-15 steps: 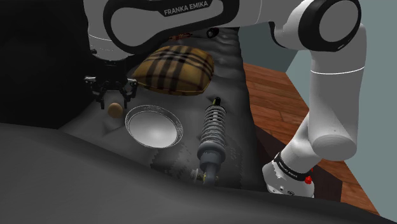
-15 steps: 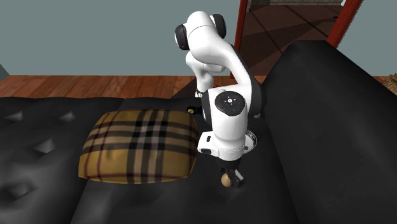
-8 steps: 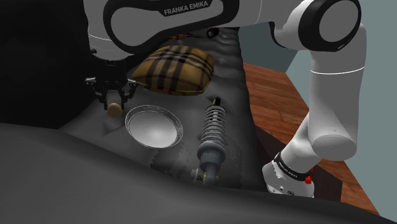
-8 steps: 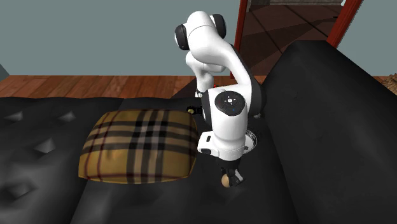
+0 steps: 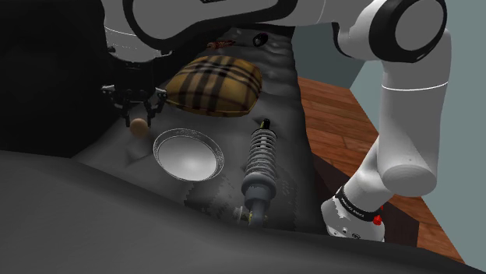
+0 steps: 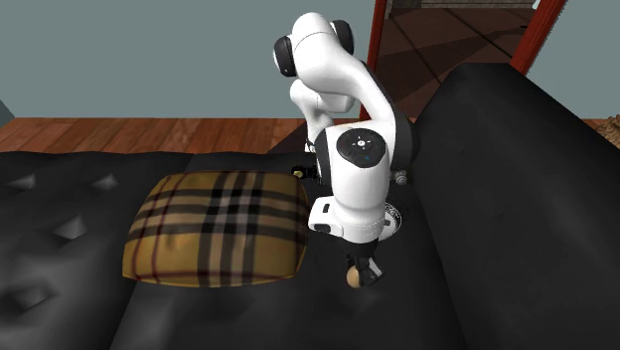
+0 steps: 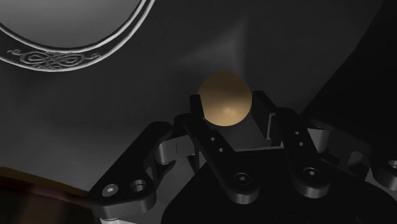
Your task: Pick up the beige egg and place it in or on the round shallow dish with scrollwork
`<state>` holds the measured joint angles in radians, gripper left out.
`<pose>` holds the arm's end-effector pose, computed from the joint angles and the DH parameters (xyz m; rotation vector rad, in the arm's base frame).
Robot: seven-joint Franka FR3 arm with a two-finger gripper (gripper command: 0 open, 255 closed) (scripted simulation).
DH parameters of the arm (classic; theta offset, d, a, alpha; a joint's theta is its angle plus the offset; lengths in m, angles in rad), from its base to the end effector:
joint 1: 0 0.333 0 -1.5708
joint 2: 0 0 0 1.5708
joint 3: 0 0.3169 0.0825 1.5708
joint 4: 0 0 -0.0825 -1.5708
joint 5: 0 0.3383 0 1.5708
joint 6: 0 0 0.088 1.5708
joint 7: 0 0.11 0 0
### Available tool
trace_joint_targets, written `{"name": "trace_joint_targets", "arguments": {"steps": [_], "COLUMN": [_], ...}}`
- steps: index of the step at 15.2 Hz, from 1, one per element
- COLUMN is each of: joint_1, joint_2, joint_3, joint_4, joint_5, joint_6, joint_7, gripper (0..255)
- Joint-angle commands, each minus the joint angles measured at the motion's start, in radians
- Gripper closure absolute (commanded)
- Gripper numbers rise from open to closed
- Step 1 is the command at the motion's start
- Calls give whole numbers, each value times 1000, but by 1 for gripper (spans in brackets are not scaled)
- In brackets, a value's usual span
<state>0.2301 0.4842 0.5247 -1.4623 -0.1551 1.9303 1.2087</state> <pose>0.5180 0.3882 0.4482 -2.9716 0.6938 0.0701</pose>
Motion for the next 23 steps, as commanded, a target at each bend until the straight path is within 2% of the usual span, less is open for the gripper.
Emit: {"name": "trace_joint_targets", "arguments": {"steps": [1, 17, 23], "joint_1": [2, 31, -60], "joint_2": [-5, -1, -292], "joint_3": [2, 9, 54], "joint_4": [23, 244, -148], "joint_5": [3, 4, 138], "joint_6": [-27, -241, -111], "joint_7": [0, 2, -9], "gripper": [255, 255, 255]}}
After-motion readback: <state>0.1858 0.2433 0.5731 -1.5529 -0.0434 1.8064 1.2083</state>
